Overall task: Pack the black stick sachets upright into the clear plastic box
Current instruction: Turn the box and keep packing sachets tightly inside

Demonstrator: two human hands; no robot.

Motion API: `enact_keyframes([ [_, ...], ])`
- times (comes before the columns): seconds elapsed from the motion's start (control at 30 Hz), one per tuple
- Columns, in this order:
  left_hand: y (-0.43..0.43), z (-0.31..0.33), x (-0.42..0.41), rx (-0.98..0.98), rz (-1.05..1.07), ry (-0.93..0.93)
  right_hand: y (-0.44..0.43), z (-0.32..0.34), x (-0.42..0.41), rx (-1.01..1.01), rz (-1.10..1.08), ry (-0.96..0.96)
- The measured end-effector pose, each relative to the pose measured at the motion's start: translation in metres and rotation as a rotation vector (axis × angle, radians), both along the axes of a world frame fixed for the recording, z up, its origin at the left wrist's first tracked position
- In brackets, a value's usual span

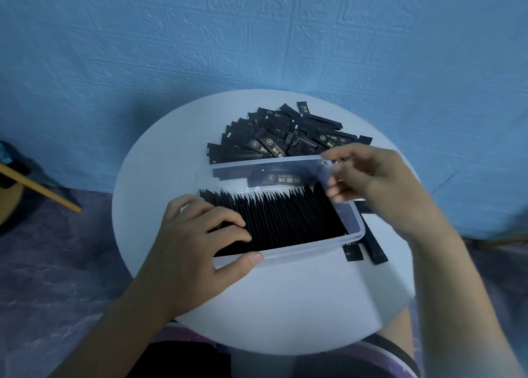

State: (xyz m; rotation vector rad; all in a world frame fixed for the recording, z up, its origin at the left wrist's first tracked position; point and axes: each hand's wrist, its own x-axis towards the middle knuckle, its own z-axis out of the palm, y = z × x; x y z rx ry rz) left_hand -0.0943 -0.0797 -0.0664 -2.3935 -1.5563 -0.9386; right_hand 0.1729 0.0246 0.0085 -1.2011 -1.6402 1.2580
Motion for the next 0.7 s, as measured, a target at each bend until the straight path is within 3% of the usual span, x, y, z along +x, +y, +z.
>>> enact_keyframes([
  [0.1, -0.001, -0.001, 0.001, 0.008, 0.013, -0.013, 0.005, -0.016, 0.033, 0.042, -0.181, -0.032],
  [0.17, -0.001, -0.001, 0.001, 0.019, 0.03, -0.013, 0.009, -0.034, 0.049, 0.069, -0.26, -0.264],
  [0.27, 0.0, -0.002, 0.0, 0.017, 0.038, -0.019, 0.005, -0.048, 0.062, 0.016, -0.208, -0.668],
  [0.37, 0.001, -0.003, -0.002, 0.022, 0.044, -0.024, -0.001, -0.048, 0.062, -0.031, -0.145, -0.856],
  [0.7, 0.001, -0.004, -0.001, -0.007, 0.046, -0.04, 0.015, -0.045, 0.059, -0.08, -0.111, -0.844],
])
